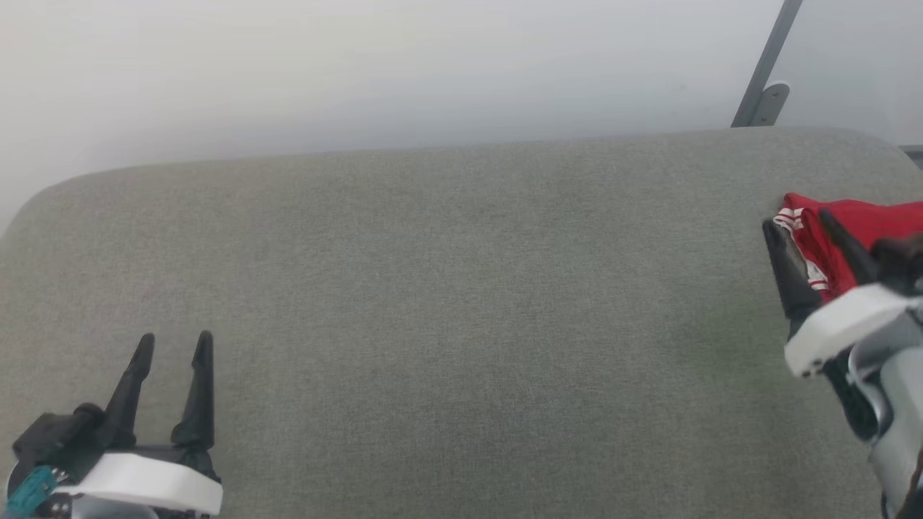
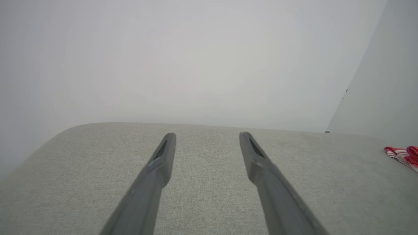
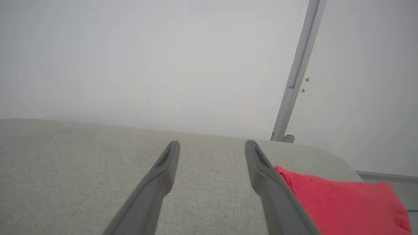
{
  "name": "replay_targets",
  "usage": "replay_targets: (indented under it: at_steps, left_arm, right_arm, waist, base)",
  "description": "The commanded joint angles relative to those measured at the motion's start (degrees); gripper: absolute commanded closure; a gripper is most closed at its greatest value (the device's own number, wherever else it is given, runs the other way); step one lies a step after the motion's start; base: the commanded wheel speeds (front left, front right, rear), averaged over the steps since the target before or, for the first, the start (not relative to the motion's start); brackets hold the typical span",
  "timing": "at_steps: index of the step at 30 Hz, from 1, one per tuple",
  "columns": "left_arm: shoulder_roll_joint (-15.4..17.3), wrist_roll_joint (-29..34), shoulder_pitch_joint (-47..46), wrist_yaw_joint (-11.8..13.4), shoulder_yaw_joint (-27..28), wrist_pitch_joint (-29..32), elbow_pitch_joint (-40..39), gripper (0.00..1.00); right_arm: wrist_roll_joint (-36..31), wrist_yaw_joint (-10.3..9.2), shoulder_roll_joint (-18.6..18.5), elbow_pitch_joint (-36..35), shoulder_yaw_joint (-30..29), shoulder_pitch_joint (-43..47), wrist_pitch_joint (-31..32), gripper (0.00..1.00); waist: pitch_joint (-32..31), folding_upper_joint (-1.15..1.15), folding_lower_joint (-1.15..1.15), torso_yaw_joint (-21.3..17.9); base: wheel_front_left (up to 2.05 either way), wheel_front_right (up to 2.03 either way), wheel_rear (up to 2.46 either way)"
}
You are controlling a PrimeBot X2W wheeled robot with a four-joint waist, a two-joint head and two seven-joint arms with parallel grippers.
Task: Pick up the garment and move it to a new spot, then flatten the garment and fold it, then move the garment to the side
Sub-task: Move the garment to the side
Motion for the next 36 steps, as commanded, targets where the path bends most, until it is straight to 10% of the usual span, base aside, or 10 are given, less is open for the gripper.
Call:
replay_targets:
  at_steps: [1, 36]
  left_arm:
    - [-0.1, 0.2, 1.1, -0.2, 0.9, -0.2, -0.4, 0.00]
    - [-2.5, -0.1, 8.2, -0.6, 6.1, -0.2, -3.0, 0.00]
  right_arm:
    - [-2.0, -0.09, 1.1, -1.8, -1.8, 2.6, -0.2, 0.00]
    - [-13.2, -0.08, 11.6, -18.6, -18.2, 22.7, -0.3, 0.00]
  waist:
    - [-0.3, 0.00, 0.00, -0.3]
    - [-2.0, 0.00, 0.00, -0.9]
  base:
    - [0.00, 0.00, 0.00]
    - [0.00, 0.00, 0.00]
